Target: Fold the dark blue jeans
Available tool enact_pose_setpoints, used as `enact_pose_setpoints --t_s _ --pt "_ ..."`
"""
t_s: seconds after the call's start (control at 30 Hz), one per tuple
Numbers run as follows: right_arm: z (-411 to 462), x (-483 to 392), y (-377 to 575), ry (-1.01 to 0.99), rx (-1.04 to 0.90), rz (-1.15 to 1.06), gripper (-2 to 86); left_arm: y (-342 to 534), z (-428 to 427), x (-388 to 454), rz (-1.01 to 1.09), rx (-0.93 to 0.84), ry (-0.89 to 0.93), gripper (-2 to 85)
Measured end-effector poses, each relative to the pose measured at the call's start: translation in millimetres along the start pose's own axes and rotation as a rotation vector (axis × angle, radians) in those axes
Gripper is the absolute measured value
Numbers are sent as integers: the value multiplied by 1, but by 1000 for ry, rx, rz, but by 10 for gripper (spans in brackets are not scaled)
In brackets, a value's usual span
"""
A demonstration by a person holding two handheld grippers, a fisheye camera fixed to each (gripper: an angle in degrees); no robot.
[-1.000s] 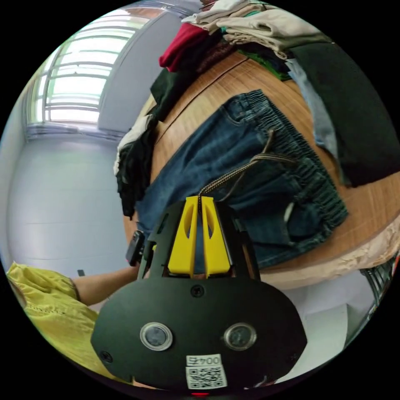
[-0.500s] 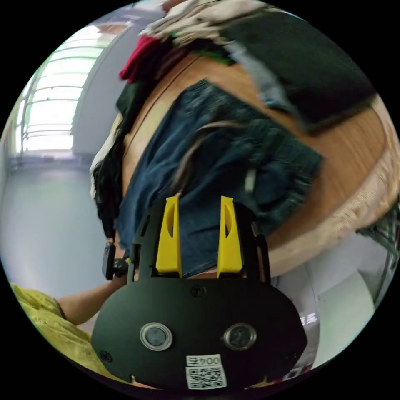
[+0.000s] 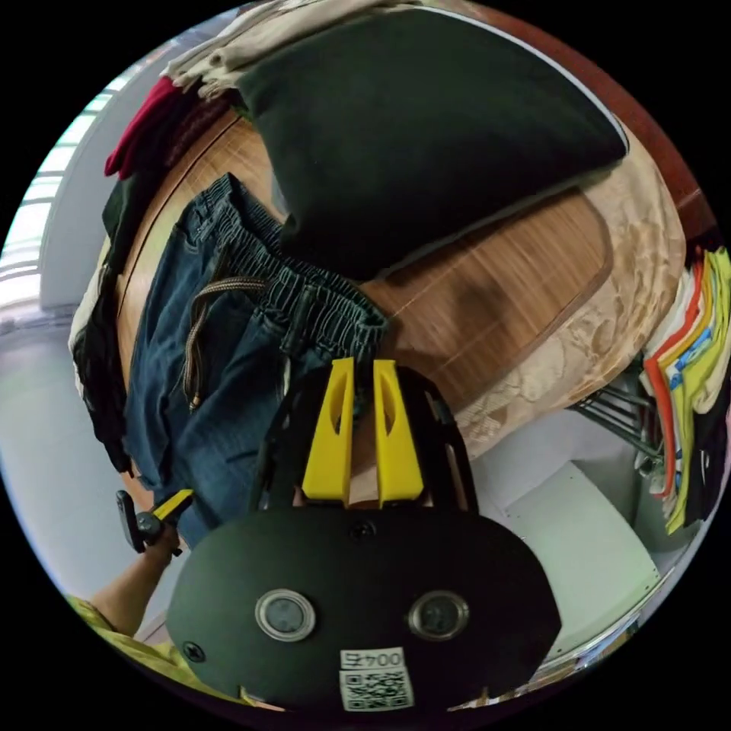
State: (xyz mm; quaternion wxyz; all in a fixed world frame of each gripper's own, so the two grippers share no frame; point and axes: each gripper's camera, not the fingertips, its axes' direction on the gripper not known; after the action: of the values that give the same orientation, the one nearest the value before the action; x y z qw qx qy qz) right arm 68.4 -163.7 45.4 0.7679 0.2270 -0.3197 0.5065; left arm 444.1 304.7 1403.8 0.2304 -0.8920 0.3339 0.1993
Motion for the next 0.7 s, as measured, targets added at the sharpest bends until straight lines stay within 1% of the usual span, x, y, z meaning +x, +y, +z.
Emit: enact_pose_setpoints --t_s 0.07,0.13,0.2,0.3,0.33,0.37,0.4,0.43,0.5,0.57,0.6,0.67,0.7 --pt "-1 5 9 -16 18 19 49 -1 17 -2 -8 7 14 4" --pt "13 9 14 10 -9 30 51 -1 31 -3 -13 15 22 4" --pt "33 8 17 55 -36 15 59 -1 46 -1 -7 25 16 3" --pt "43 5 18 39 -30 44 80 -2 71 4 10 37 -7 3" --pt "40 3 20 62 -15 71 84 -3 82 5 9 37 -11 3" --pt "30 -5 27 98 55 62 79 -4 93 5 0 37 -9 3" --pt "25 -11 32 112 92 38 76 -4 99 5 -7 38 -6 3" --pt "17 -25 42 110 146 -38 77 -4 111 5 -21 42 2 3" --pt "16 -48 56 51 154 -139 77 -3 129 5 -36 59 13 3" --pt "36 -89 74 -46 65 -272 74 2 154 6 -30 99 17 3" --pt "44 -102 79 -61 38 -308 72 4 161 7 -26 112 17 3" --pt "81 -156 103 -79 -71 -470 66 10 187 8 -1 162 27 3" --pt "91 -170 109 -76 -100 -507 65 12 193 8 5 172 33 3"
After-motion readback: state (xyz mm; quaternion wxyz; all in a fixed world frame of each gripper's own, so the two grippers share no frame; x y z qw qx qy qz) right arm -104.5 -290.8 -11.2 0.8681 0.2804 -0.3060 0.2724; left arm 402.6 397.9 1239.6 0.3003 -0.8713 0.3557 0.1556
